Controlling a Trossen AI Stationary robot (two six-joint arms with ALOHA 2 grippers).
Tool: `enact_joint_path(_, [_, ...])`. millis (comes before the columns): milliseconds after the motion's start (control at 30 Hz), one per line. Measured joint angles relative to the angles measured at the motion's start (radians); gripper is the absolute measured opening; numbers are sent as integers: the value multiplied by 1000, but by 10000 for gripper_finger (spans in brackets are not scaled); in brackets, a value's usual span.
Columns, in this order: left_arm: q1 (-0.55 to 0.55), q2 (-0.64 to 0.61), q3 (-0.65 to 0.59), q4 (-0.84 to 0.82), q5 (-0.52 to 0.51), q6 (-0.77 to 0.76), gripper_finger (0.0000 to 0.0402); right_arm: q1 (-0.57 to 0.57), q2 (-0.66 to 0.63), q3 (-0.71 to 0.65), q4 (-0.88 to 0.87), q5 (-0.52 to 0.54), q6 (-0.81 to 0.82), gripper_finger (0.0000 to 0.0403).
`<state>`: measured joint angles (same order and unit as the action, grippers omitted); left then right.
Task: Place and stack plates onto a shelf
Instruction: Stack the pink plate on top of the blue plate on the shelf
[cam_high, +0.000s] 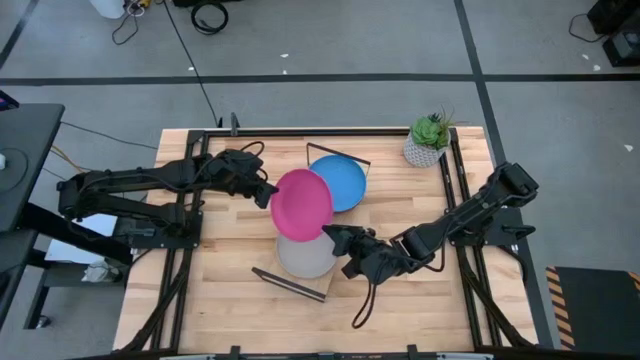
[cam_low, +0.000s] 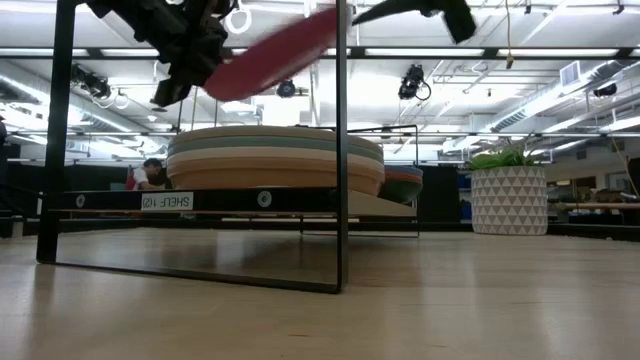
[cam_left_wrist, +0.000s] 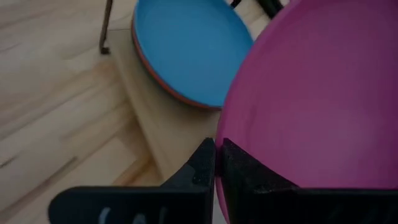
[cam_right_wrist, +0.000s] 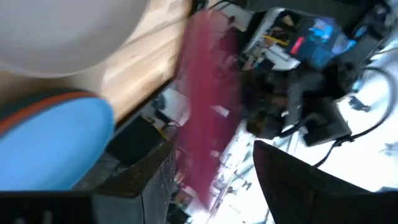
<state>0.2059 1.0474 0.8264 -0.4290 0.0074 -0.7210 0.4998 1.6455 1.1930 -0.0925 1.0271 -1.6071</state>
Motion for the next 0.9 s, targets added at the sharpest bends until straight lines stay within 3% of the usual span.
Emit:
enact_joint_path(233, [11,44,0,10,53,2,21,-13,29,-1,52,-15,-146,210])
enact_joint_path(533, [11,48,0,58,101,2,21,-64,50,0,57,-31,-143,183])
enact_joint_path(900, [11,47,0,60,102,30,22,-75,52,0,47,-30,-111,109])
